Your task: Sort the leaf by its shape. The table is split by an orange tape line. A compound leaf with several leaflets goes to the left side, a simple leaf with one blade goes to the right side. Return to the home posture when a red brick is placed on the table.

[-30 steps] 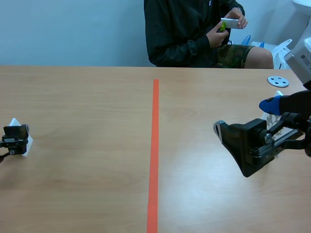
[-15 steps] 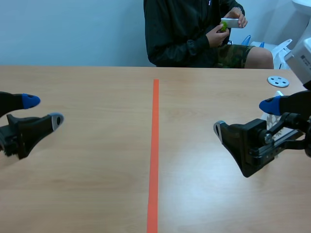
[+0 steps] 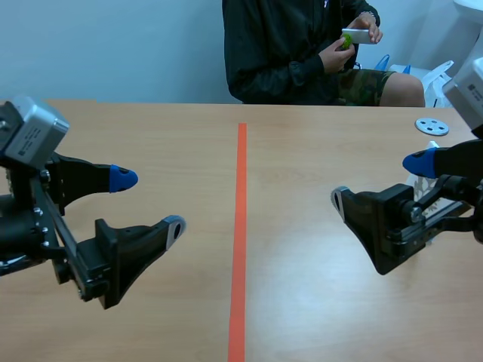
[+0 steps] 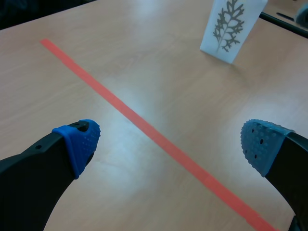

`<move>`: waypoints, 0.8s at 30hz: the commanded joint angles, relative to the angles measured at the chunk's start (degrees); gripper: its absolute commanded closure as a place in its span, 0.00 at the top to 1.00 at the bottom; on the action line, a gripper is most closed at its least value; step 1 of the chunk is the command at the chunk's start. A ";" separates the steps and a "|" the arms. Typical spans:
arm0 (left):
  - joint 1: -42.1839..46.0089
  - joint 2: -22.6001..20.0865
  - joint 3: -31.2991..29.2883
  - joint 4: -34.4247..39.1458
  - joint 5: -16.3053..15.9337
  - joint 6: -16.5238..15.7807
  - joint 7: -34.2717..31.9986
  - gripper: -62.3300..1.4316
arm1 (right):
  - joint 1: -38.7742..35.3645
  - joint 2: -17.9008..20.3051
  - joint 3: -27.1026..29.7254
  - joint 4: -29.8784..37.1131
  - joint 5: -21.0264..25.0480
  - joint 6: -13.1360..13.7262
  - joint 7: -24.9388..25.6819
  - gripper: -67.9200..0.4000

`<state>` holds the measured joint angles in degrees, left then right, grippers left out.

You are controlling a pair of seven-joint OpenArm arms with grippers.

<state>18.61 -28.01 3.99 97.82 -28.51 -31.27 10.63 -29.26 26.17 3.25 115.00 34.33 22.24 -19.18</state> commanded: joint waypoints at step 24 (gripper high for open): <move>0.57 4.48 -0.15 2.34 -0.20 3.52 2.89 1.00 | 0.70 -0.04 0.55 0.50 0.42 -0.39 1.55 1.00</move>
<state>19.22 -23.20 3.99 99.96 -28.29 -27.79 14.50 -29.26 26.17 3.25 115.00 34.33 22.00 -18.31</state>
